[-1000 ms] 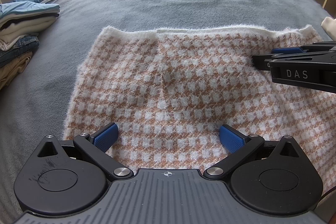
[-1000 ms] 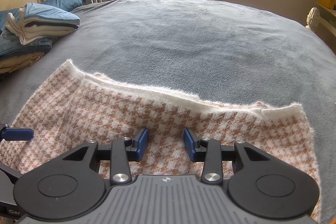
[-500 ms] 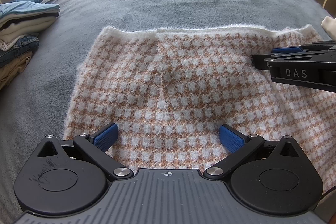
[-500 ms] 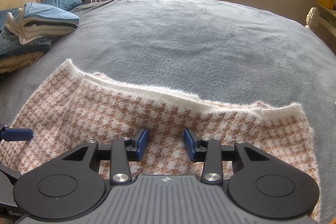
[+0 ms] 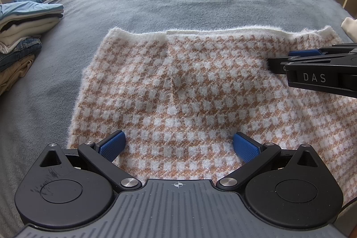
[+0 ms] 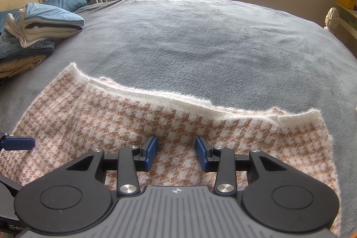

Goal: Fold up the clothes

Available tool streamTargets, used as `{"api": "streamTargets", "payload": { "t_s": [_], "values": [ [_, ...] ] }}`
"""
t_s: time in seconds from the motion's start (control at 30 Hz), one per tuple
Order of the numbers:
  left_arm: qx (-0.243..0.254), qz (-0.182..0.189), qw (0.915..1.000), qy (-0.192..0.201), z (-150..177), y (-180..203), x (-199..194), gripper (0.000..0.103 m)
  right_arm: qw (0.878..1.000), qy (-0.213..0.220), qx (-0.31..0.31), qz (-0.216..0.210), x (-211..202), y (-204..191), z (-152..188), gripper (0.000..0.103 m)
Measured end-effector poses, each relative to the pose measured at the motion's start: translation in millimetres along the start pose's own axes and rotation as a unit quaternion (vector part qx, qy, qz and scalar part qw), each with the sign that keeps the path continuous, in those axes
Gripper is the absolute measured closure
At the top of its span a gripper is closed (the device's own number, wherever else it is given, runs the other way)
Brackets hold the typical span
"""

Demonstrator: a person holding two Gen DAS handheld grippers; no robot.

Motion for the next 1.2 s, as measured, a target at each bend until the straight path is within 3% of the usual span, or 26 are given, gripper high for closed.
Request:
{"api": "streamTargets", "payload": {
  "t_s": [0.43, 0.77, 1.2],
  "values": [
    [0.011, 0.008, 0.9998, 0.015, 3.1, -1.6, -2.2, 0.0, 1.0, 0.001, 0.004, -0.002, -0.4, 1.0, 0.5, 0.063],
    [0.022, 0.053, 0.997, 0.052, -2.9, 5.9, -9.0, 0.0, 1.0, 0.005, 0.013, -0.01, -0.1, 2.5, 2.4, 0.062],
    [0.027, 0.046, 0.9971, 0.055, 1.6, 4.4, -0.7, 0.0, 1.0, 0.005, 0.015, -0.008, -1.9, 2.6, 3.2, 0.062]
  ]
}}
Point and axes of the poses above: each gripper's, at about its wrist camera, not at the fingertips, and x roughly the way its jaws point, y to its right, z to its underside, the point moved 9 cm from there along x, roughly the way its jaws point, and after that the axes turned 8 degrees about -y, right-handed, at the moved point
